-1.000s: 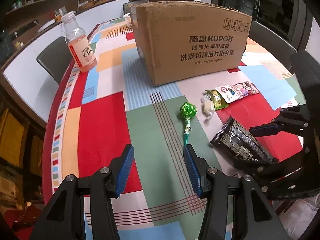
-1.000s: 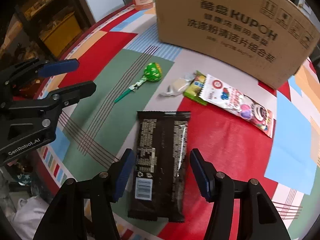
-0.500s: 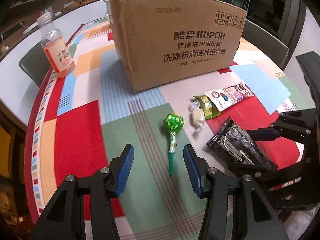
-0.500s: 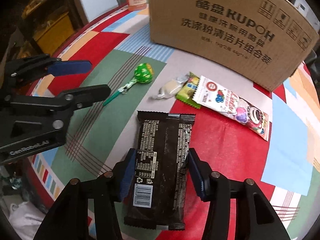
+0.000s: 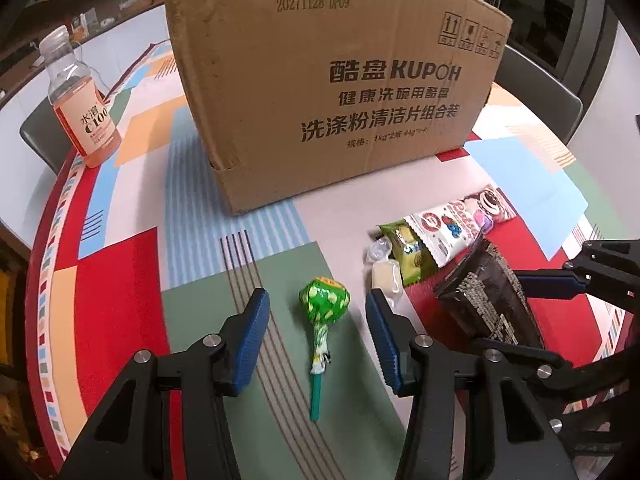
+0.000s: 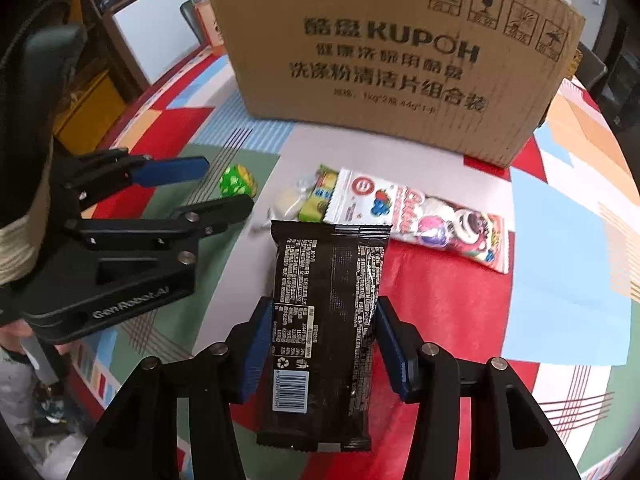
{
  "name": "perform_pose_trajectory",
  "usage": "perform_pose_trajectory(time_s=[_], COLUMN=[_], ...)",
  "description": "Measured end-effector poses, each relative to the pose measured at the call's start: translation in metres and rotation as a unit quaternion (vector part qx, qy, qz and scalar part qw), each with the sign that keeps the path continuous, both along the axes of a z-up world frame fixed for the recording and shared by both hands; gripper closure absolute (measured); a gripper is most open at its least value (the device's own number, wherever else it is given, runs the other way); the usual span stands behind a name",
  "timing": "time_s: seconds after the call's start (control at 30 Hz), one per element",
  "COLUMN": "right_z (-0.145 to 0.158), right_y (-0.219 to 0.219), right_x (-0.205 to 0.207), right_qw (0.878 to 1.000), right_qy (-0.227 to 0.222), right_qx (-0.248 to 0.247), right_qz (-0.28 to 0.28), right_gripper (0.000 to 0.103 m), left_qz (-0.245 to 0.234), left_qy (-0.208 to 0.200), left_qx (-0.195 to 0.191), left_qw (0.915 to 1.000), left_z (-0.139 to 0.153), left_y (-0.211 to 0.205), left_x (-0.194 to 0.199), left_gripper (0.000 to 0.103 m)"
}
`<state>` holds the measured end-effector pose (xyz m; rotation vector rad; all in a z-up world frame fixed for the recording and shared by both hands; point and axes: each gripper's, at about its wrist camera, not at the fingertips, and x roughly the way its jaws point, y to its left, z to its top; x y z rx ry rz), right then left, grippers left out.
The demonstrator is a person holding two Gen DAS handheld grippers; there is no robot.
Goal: Organize snacks
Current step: 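Grasp the green lollipop with the left gripper while the right grasps the dark chocolate bar, then carry both snacks over the box and open both grippers to release them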
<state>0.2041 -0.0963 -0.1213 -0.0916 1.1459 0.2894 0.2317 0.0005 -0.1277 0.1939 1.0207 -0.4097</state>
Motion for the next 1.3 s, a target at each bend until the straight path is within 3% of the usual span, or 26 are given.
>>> perform_pose_trajectory(time_s=[0.23, 0.73, 1.3], right_z=[0.010, 0.028, 0.083], right_y=[-0.010, -0.027, -0.042], right_x=[0.006, 0.006, 0.007], right_qw=[1.000, 0.999, 0.992], right_qy=[-0.011, -0.034, -0.116], right_qx=[0.005, 0.023, 0.046], right_qz=[-0.009, -0.021, -0.029], right_gripper=[0.052, 0.053, 0.053], left_qz=[-0.001, 0.021, 0.038], left_qy=[0.015, -0.012, -0.102], left_qx=[0.000, -0.021, -0.044], left_qw=[0.9999, 0.9995, 0.9931], left_z=[-0.007, 0.031, 0.104], left_y=[-0.006, -0.003, -0.006], left_x=[0.006, -0.014, -0.022], left_gripper=[0.076, 0.076, 0.076])
